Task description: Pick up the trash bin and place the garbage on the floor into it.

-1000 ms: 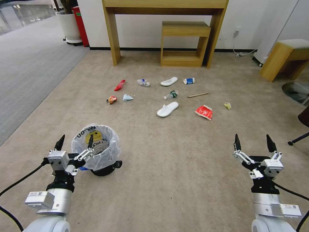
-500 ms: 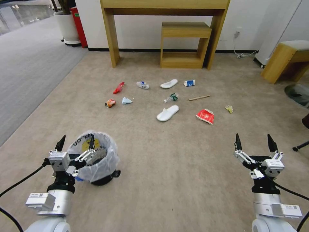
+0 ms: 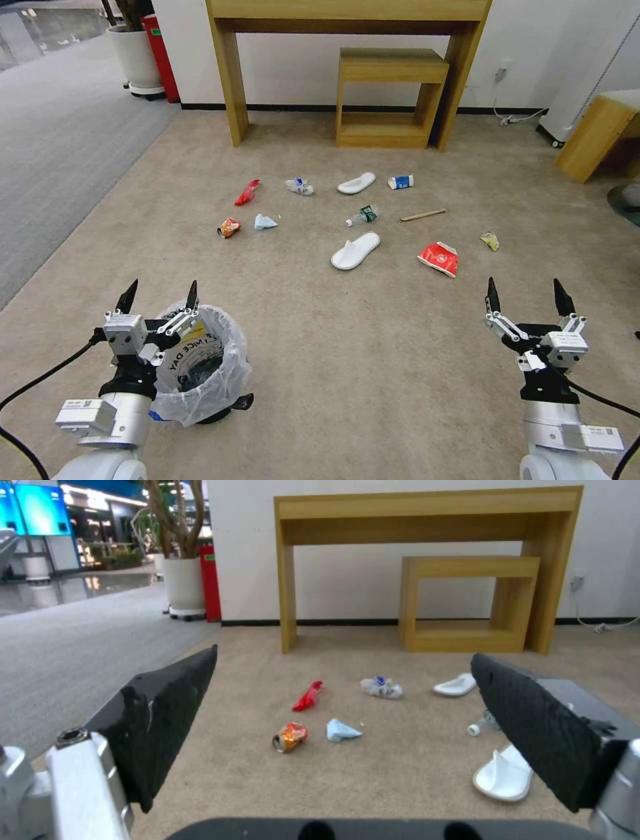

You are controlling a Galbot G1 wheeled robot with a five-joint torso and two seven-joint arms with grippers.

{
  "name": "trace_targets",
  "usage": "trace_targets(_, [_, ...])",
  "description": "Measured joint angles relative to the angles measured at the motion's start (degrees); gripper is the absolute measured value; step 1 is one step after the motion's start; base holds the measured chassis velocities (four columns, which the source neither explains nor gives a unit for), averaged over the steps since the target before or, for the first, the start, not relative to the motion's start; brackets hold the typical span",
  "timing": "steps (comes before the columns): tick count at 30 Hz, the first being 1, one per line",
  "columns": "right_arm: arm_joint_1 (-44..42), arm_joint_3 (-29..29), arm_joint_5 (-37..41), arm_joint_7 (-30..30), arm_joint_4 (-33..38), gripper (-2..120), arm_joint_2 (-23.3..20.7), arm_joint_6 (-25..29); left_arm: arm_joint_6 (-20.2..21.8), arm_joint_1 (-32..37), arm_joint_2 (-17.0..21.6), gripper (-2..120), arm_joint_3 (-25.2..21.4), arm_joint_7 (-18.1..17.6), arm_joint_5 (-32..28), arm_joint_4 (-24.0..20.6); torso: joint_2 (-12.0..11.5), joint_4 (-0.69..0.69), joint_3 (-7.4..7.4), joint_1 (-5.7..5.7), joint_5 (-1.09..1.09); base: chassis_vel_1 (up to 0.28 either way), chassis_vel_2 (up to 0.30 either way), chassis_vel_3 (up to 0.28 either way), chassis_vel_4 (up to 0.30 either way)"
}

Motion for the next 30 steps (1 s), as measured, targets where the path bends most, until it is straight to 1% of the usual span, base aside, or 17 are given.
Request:
trace_targets(19, [0.4,0.1,-1.4,-0.6,-1.1,100,0.4,0.3,0.1,-0.4,0.3,100,-0.1,0.2,0.1,0.5,0.0,0.00,0.01,0.00,0.00,0.000,0.000,0.000,0.000])
trace_targets(23, [0.4,0.2,-1.4,-0.6,-1.1,100,0.4,0.4,0.2,-0.4,0.4,100,-0.1,0.2,0.1,0.6,0.0,0.00,0.01,0.00,0.01,0.091,0.079,-0.059,-0.076])
trace_targets(30, [0.6,0.4,-0.8,-0.8,-1.4,100,0.1,1.3,0.8,-0.6,1.3,100,-0.8,0.3,-0.7,0.1,0.0,0.00,0.01,0.00,-0.01,0.160,0.159,-0.160,-0.158])
